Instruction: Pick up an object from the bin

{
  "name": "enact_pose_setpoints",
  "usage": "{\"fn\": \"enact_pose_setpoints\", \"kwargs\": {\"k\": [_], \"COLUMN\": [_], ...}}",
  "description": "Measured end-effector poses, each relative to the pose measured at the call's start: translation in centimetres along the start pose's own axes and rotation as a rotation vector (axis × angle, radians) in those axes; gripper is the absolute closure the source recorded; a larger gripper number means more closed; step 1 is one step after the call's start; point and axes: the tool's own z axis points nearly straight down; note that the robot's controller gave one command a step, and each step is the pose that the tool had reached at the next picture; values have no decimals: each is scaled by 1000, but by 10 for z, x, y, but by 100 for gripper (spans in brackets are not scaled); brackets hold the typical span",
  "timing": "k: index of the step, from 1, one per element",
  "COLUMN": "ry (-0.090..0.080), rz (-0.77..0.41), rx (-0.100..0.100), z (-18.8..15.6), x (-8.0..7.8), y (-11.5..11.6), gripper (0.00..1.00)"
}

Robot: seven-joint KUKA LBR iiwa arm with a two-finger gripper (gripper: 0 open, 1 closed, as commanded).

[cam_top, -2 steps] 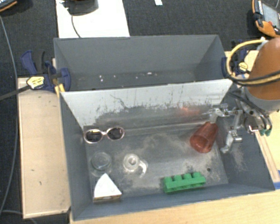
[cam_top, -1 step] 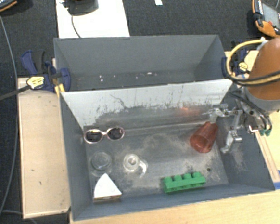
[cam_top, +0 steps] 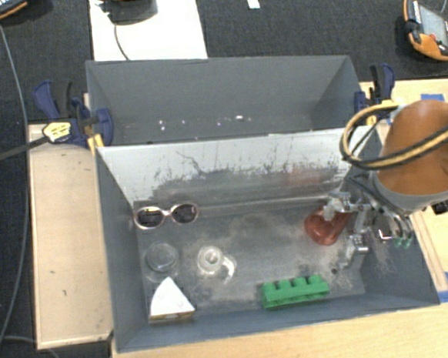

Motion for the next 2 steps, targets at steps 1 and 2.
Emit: {"fn": "enact_pose_setpoints", "kwargs": {"k": [1,2], "ry": [-14,-15], "rz": [14,126], "rx": [1,1], "z": [20,1], "x": [-11,8], "y": [-8,-30], "gripper": [0,100]}}
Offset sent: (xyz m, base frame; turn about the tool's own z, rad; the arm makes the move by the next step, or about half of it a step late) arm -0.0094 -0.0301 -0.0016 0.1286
